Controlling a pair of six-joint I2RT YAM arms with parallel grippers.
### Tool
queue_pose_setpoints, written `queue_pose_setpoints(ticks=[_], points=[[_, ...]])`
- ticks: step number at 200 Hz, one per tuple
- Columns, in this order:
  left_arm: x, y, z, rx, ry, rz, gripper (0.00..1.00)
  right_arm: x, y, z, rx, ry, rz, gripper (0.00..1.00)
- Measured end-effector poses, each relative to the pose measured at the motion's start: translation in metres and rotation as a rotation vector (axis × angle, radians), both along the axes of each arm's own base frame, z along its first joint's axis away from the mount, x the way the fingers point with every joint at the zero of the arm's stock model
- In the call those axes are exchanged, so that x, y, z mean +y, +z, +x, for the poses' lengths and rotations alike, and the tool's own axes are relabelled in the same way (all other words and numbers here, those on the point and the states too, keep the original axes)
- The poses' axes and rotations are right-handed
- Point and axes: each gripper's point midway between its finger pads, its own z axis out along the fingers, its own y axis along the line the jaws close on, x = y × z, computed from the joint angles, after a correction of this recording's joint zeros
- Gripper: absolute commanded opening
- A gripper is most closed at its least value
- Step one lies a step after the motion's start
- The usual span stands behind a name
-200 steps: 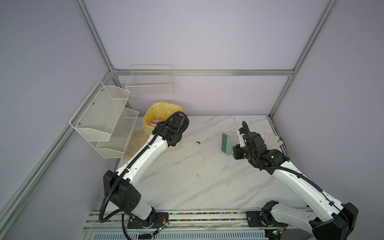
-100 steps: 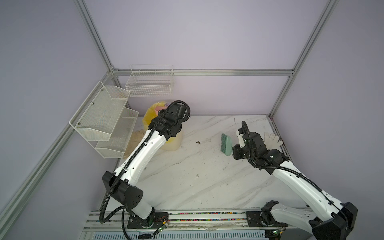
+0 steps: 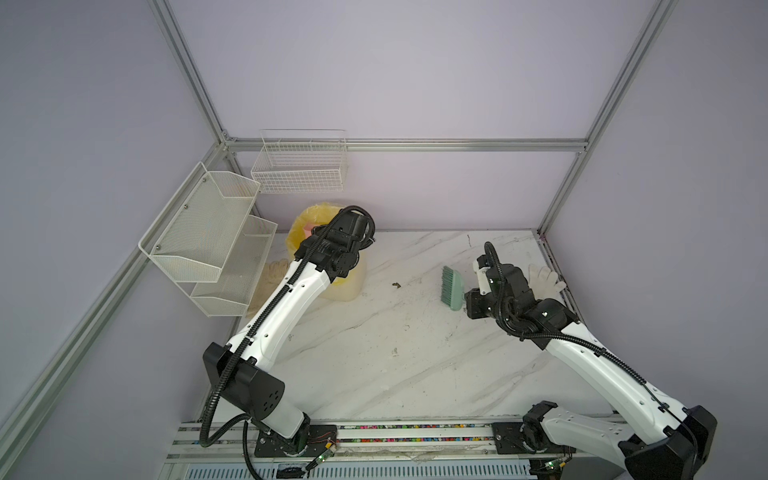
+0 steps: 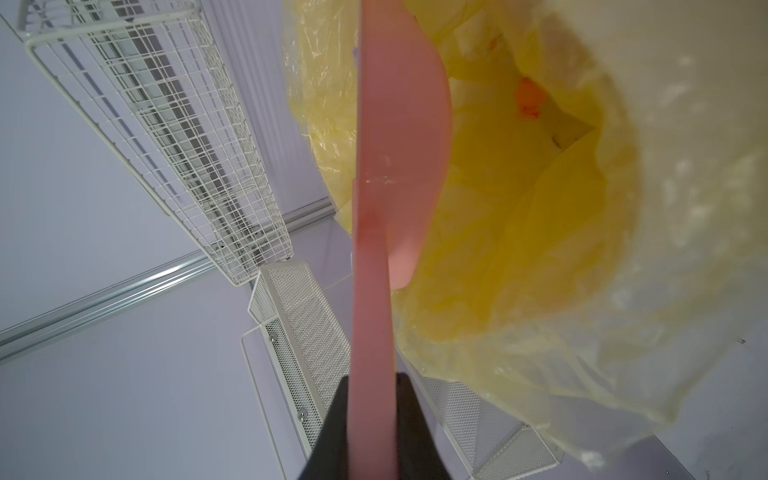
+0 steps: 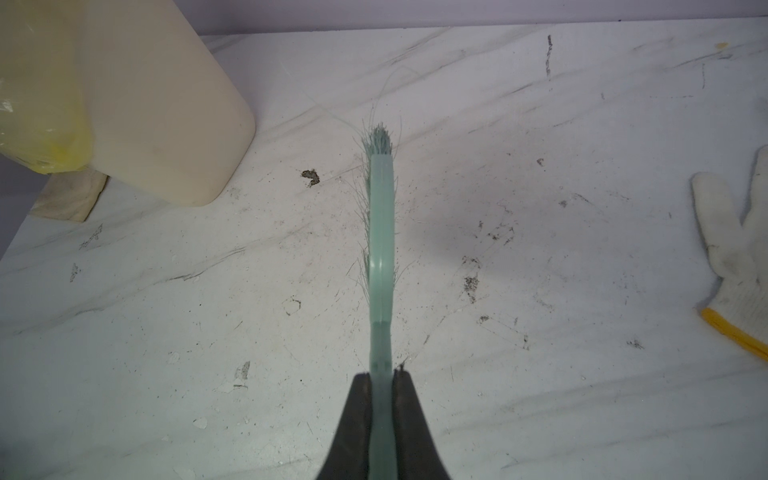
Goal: Sweep away the paper scraps from the table
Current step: 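Tip the pink dustpan into the yellow bin with the left gripper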
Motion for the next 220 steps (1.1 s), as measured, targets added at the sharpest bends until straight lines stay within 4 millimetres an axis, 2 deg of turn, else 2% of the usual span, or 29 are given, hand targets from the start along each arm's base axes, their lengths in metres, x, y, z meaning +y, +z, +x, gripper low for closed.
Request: queue_pose_setpoints(ticks=[22,42,71,91,194,220], points=[[0.005,0.005,-0.015,-0.015,-0.01,-0.025,0.0,0.001,0.0,0.0,0.001,0.003,0.003,0.0],[0.009,-0.004,-0.026,0.008,-0.018,-0.023,0.0,0.004,0.002,0.001,-0.005,0.009,0.018,0.0],[0.006,-0.017,-0.023,0.044,-0.025,-0.028,0.0,0.007,0.004,0.002,-0.008,0.018,0.035,0.0],[0.004,-0.018,-0.021,0.045,-0.028,-0.032,0.0,0.008,0.004,0.001,-0.008,0.019,0.039,0.0],[-0.003,0.01,-0.001,-0.118,-0.028,-0.085,0.0,0.007,-0.001,0.0,0.002,0.015,0.038,0.0],[-0.002,0.023,-0.004,-0.167,-0.027,-0.105,0.01,0.007,-0.001,0.0,0.002,0.015,0.038,0.0]])
